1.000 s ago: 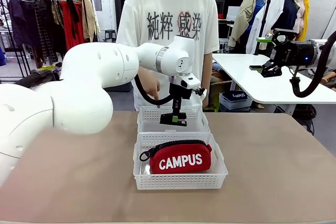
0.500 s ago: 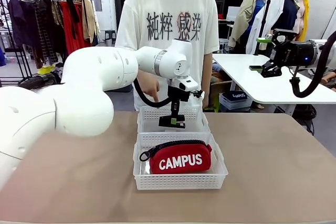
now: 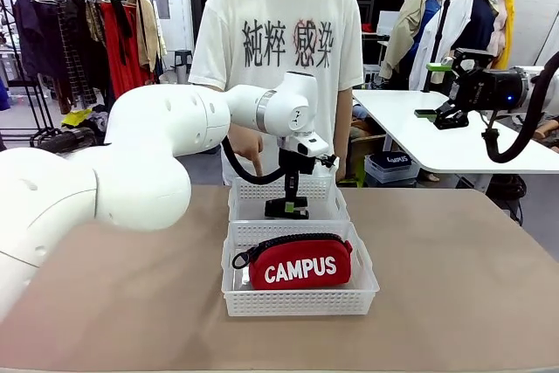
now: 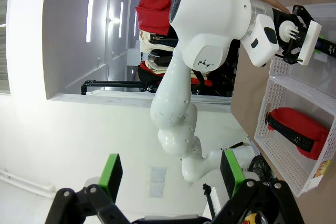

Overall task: Distribute items into two baskets.
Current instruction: Place the picked Stapler into the Organizing basket as instructed by the person.

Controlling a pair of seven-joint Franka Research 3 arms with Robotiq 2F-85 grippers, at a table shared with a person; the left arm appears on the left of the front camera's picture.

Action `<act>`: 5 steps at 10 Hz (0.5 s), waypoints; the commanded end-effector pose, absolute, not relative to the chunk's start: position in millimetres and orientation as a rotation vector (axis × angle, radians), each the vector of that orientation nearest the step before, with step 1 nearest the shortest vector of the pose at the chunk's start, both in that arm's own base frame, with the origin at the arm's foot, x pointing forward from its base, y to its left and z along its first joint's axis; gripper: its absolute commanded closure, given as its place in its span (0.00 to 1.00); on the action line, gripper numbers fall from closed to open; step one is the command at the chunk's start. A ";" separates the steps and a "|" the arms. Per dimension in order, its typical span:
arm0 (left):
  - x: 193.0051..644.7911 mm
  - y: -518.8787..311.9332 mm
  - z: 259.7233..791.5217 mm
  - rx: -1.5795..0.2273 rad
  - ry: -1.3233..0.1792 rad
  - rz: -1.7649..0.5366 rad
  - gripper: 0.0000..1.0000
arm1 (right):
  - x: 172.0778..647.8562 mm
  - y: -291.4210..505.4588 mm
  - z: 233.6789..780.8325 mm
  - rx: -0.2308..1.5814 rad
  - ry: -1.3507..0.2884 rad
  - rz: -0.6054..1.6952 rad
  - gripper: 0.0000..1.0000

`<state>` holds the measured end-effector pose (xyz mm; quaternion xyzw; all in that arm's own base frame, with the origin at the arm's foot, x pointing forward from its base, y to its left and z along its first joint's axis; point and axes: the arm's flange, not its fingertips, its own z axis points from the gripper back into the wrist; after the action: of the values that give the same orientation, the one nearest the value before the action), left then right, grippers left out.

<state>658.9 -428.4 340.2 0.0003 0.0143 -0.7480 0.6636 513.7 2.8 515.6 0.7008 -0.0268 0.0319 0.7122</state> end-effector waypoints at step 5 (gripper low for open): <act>665.6 -425.0 357.3 -0.015 0.011 -1.657 0.00 | 512.8 2.5 518.2 1.551 -0.063 0.075 0.00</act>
<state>662.8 -425.8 350.0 0.0010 0.0042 -0.7447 0.6674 513.7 2.8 515.6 0.7008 -0.0268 0.0319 0.7122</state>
